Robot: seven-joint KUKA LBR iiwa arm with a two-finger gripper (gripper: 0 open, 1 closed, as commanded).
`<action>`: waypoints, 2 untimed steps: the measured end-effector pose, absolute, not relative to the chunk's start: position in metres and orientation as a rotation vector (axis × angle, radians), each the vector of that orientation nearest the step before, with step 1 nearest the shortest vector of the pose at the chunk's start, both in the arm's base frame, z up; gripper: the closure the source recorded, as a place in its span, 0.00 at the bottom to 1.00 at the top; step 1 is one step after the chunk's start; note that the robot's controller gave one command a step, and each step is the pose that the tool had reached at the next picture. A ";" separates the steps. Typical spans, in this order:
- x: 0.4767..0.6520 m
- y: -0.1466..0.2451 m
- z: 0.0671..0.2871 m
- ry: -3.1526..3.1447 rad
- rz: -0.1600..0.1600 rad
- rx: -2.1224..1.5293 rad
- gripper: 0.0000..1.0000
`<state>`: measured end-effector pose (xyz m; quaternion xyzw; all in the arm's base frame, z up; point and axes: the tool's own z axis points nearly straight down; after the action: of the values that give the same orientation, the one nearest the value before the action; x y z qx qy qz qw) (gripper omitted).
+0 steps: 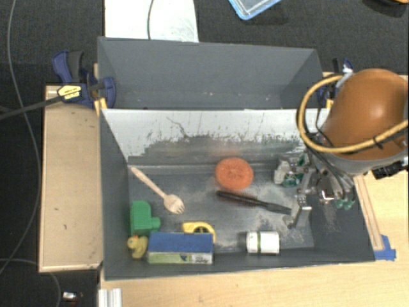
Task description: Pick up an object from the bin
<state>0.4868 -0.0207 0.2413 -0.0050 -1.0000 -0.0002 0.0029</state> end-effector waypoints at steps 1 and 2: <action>0.488 -0.021 0.246 -3.144 0.000 -0.015 0.00; 0.506 0.052 0.231 -3.148 -0.001 0.038 0.00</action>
Offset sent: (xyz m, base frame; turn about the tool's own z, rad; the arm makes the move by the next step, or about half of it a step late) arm 0.0202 0.0826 -0.0124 -0.0394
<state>0.5062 0.0519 0.2312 0.0120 -0.9999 -0.0004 -0.0034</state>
